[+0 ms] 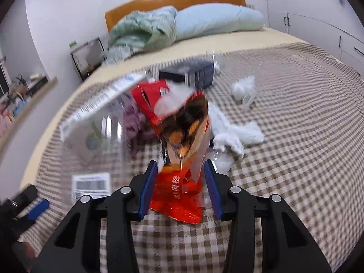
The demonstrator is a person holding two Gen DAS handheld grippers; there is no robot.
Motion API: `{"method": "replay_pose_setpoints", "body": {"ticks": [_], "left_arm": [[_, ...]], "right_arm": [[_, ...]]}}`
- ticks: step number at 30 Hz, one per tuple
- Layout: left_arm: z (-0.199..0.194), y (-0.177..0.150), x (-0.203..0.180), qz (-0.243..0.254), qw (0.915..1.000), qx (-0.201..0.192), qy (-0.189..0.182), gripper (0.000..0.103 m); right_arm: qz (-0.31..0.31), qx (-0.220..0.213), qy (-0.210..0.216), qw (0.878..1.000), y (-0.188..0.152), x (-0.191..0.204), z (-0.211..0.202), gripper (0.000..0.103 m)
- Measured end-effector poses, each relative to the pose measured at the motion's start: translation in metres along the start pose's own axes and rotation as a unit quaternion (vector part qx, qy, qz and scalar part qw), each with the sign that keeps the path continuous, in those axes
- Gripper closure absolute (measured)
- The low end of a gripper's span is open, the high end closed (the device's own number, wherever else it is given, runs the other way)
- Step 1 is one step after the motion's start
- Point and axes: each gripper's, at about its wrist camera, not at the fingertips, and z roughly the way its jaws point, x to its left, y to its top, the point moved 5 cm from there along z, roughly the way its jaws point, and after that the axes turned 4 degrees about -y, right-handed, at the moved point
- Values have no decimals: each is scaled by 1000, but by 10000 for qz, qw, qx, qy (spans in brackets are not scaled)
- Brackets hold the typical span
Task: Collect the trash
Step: 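Grasp the orange snack bag with the right gripper while the left grasps a red wrapper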
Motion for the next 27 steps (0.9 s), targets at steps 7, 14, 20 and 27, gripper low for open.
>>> {"method": "replay_pose_setpoints", "body": {"ticks": [7, 14, 20, 27], "left_arm": [[4, -1, 3, 111, 9996, -35, 270, 11], [-18, 0, -34, 716, 9948, -479, 542, 12], [20, 46, -110, 1311, 9885, -455, 607, 18], [156, 94, -181, 2453, 9571, 1034, 1147, 46]], "right_arm": [[103, -770, 293, 9965, 19, -14, -55, 102], [784, -1343, -227, 9876, 32, -92, -103, 103], [1320, -1114, -142, 9849, 19, -138, -93, 102], [1643, -801, 236, 9829, 6, -166, -75, 102]]}}
